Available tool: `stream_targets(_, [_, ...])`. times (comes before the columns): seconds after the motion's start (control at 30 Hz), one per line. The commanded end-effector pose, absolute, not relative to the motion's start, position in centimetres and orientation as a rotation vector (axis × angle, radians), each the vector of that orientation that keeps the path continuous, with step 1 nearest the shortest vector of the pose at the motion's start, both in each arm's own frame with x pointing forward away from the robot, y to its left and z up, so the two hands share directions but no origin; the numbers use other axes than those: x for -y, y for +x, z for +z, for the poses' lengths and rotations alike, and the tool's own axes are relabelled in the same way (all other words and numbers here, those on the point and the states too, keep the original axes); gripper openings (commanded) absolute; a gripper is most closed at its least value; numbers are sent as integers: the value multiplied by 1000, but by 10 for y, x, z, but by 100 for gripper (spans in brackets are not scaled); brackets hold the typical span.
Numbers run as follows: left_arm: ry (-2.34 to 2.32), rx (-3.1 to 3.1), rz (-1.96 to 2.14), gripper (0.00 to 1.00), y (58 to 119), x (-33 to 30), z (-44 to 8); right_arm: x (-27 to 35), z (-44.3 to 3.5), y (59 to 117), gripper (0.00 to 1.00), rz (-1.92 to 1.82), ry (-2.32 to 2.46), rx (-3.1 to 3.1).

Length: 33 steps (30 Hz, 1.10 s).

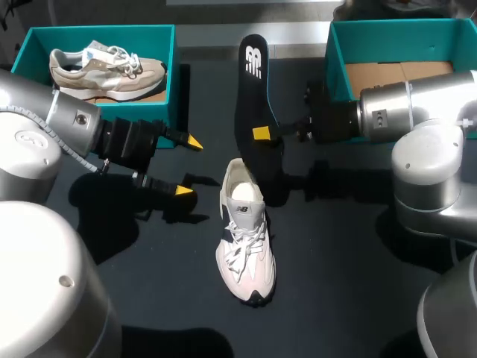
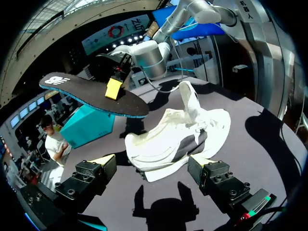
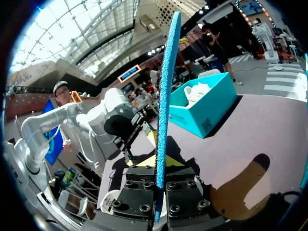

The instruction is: Take the shoe out of the shoebox, open the shoe tongue, remove and reinsert the insole, then place the shoe into the shoebox

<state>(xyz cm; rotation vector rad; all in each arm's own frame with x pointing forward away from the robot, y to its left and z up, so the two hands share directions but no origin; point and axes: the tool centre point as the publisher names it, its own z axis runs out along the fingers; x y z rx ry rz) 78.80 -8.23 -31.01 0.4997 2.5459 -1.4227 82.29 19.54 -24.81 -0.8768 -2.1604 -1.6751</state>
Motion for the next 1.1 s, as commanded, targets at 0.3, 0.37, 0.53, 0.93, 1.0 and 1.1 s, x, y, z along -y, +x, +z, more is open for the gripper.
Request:
stream_targets(0.3, [424, -2631, -1405, 100, 767, 81, -350, -243, -279, 828, 0, -1780, -727, 2180])
stream_targets(0.37, [416, -2636, -1399, 100, 766, 80, -352, -244, -280, 828, 0, -1766, -710, 2188])
stream_targets(0.53, [398, -2642, -1384, 100, 768, 76, -355, -246, -280, 826, 0, -1765, -693, 2191])
stream_targets(0.93, [354, -2730, -1283, 100, 777, 82, -359, -245, -285, 824, 0, -1748, -666, 2210])
stream_targets(1.0, [350, -2727, -1270, 100, 778, 84, -359, -243, -289, 821, 0, -1748, -665, 2208])
stream_targets(1.1, [350, -2723, -1270, 100, 779, 86, -357, -242, -291, 815, 0, -1771, -659, 2197])
